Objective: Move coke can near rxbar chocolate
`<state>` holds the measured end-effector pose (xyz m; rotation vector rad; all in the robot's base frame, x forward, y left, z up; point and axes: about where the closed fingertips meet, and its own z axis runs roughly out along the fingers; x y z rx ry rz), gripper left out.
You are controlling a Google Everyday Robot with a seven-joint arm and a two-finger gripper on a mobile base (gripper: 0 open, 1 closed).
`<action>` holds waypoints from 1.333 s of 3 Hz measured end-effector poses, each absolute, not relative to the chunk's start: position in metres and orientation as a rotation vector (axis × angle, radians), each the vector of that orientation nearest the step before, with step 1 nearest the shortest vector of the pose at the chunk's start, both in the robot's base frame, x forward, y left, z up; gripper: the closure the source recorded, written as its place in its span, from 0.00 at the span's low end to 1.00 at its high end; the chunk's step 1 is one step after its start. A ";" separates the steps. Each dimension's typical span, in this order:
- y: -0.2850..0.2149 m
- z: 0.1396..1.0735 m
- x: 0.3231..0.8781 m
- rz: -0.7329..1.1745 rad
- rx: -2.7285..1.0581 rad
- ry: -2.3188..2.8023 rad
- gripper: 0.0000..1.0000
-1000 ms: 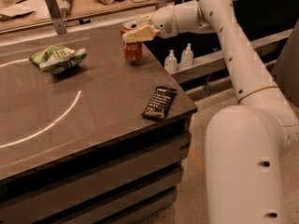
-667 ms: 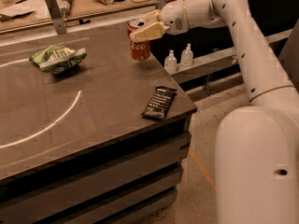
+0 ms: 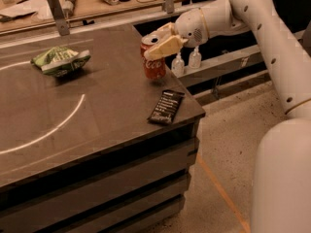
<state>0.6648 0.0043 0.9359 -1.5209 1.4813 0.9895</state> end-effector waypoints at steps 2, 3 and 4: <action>0.005 0.913 0.631 1.110 -1.527 1.469 0.04; -0.006 0.917 0.626 1.096 -1.519 1.460 0.00; -0.043 0.924 0.634 0.992 -1.477 1.503 0.00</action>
Offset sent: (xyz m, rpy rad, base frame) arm -0.0542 -0.0067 -0.0303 0.0614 0.1022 0.0828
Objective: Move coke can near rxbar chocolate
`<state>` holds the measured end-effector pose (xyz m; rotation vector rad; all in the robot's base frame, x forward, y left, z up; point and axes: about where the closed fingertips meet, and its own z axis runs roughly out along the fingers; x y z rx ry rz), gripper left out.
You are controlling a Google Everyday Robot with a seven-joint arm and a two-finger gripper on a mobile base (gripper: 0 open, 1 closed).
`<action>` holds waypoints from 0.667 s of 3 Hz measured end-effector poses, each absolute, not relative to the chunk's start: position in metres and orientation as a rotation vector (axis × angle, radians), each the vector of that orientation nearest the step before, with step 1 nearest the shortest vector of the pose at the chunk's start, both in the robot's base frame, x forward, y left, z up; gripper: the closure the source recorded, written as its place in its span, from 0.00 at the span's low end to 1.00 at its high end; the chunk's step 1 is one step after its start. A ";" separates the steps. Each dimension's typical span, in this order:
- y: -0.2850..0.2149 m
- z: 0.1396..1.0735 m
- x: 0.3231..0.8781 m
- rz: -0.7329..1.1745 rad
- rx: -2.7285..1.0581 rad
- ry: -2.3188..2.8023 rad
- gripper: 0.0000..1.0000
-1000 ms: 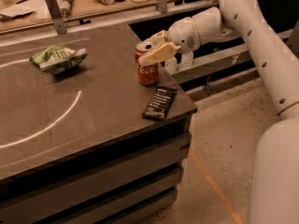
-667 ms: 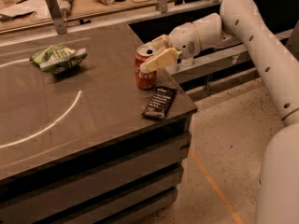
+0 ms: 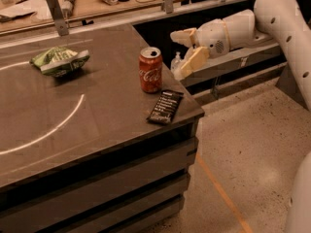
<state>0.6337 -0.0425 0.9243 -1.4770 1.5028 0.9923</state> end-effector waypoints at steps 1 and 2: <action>-0.100 0.916 0.647 0.925 -1.408 1.568 0.00; -0.107 0.916 0.652 0.912 -1.397 1.572 0.00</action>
Offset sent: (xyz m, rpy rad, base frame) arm 0.0127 -0.0536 -0.0076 -0.0171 -0.0021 -0.0866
